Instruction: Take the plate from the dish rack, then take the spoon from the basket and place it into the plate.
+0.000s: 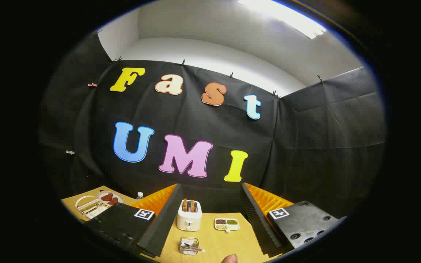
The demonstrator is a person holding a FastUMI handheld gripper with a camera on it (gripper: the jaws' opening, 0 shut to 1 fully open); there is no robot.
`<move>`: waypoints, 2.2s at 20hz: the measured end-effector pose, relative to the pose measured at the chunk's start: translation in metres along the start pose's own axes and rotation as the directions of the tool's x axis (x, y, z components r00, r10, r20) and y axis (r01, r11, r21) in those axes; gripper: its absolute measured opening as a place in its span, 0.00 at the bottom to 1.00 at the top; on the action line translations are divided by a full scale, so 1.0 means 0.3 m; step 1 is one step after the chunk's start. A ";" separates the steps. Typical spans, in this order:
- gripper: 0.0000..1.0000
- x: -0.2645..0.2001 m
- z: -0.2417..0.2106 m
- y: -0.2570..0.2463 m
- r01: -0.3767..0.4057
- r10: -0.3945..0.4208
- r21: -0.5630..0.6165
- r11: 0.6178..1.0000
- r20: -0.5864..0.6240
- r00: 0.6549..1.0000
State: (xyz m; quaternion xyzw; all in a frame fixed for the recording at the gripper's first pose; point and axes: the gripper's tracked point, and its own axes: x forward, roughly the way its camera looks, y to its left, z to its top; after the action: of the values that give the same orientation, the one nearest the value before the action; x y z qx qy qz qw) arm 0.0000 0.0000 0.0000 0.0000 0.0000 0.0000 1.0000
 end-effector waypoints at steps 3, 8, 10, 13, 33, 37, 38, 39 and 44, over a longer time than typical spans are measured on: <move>0.97 -0.013 -0.006 -0.005 0.016 -0.016 -0.015 1.000 -0.004 1.000; 0.97 -0.007 -0.036 0.026 0.017 -0.018 -0.057 0.998 -0.015 1.000; 0.97 0.001 -0.041 0.031 0.031 -0.032 -0.063 0.998 -0.015 0.999; 0.97 0.010 -0.045 0.059 0.036 -0.036 -0.051 0.998 -0.003 0.999; 0.97 0.077 -0.281 0.380 -0.278 0.258 -0.103 0.955 -0.177 0.950; 0.97 0.123 -0.440 0.586 -0.403 0.367 -0.051 0.914 -0.322 0.873; 0.97 0.135 -0.477 0.639 -0.426 0.390 -0.019 0.905 -0.364 0.846; 0.98 0.150 -0.515 0.694 -0.445 0.413 0.018 0.895 -0.406 0.815; 0.97 0.231 -0.712 0.854 -0.404 0.408 0.150 0.902 -0.602 0.686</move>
State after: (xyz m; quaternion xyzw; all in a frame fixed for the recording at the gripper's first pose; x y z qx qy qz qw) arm 0.0694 0.2561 -0.2137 0.0028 0.3287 0.2210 0.9182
